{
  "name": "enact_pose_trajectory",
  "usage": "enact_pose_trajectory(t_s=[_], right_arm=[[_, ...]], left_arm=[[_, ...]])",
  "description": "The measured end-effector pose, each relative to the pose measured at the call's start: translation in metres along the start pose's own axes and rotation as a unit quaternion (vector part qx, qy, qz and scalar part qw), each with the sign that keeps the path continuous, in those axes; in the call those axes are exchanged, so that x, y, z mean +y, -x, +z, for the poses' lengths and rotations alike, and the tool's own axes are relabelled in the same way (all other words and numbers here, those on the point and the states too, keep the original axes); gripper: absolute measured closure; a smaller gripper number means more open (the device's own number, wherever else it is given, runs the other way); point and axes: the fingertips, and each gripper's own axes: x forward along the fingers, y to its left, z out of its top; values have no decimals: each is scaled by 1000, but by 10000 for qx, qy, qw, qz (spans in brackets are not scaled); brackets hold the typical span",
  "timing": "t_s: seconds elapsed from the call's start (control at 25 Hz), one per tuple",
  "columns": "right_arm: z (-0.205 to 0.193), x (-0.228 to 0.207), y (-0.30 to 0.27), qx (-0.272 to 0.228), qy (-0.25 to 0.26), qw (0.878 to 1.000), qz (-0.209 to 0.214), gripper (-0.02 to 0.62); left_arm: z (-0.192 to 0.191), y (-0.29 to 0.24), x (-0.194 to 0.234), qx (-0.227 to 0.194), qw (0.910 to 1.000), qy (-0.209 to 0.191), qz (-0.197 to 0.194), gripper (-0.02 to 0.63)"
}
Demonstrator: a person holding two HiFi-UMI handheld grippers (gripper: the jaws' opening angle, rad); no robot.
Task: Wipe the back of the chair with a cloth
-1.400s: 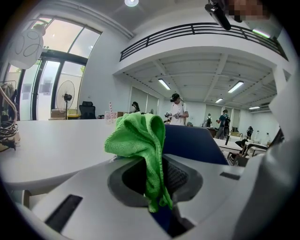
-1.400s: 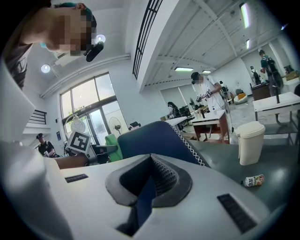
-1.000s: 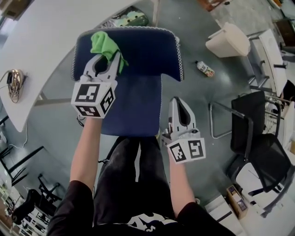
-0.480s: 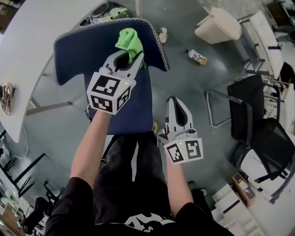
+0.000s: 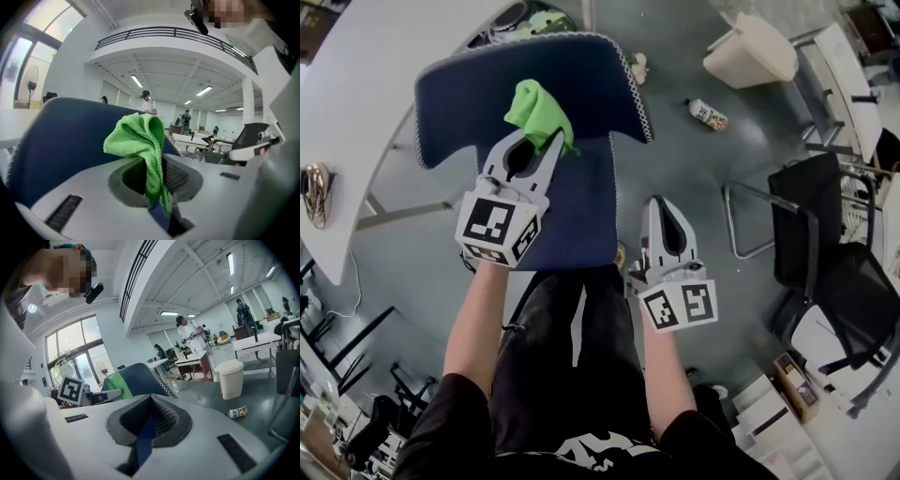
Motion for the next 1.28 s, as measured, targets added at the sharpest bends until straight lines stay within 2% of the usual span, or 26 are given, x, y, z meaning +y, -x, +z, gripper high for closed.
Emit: enact_pose_trajectory(t_s=[0.2,0.4,0.6,0.72,0.92,1.28], right_arm=[[-4,9,-9,80,23,9999,123,598],[-11,16,-20,143,-3,9997,219,598],[-20,30,-31,237,-10,9991,359,598],[-23,34,-34,291,3,9988,384,598],[-27,32,-36,349,34,9988,349,598],[-30,30,-33,366,25,9990,243,598]], left_arm=[[-22,52,65,63,9941,37,1086,541],[-42,102,118,214,9790,97,2025,541],[-59,130,151,344,9656,29,2578,541],[-69,130,162,452,9622,-26,2685,541],[-72,111,170,414,9645,-32,2606,541],[-76,51,144,442,9791,-86,1986,541]])
